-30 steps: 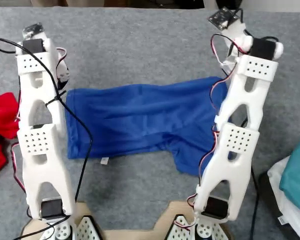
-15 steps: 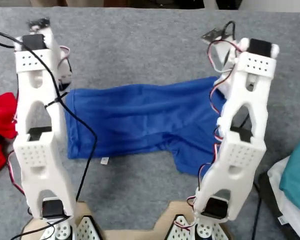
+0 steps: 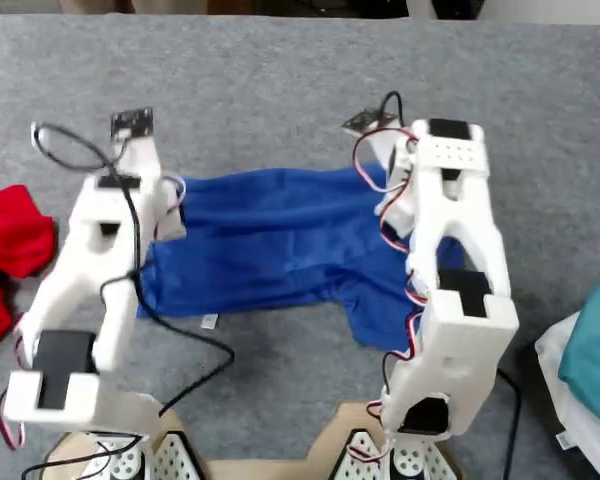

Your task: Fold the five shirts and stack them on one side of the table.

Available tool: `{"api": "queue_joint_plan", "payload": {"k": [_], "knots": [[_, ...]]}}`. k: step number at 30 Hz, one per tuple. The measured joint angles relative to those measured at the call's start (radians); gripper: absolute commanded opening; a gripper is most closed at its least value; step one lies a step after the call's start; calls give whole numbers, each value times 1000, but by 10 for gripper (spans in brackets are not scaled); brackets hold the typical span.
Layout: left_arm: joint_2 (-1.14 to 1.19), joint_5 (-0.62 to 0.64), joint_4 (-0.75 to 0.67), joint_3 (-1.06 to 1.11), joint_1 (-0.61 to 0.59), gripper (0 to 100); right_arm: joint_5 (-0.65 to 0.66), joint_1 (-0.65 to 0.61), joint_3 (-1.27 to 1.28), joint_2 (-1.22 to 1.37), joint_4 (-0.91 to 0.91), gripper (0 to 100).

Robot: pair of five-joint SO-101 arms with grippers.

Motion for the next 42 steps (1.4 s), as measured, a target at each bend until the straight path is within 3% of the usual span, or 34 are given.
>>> {"api": "queue_joint_plan", "payload": {"k": [2, 6, 18, 32, 42], "knots": [[-35, 9, -129, 104, -2, 20, -9, -18, 20, 0, -35, 5], [-55, 14, -199, 157, -12, 20, -14, -48, 31, -2, -72, 5], [-57, 15, -215, 157, -14, 22, -15, -57, 37, 51, -81, 5], [-57, 15, -215, 157, -14, 23, -15, -12, 38, 60, 57, 5], [-57, 15, -215, 157, -14, 22, -15, -21, 287, -170, -2, 5]]}}
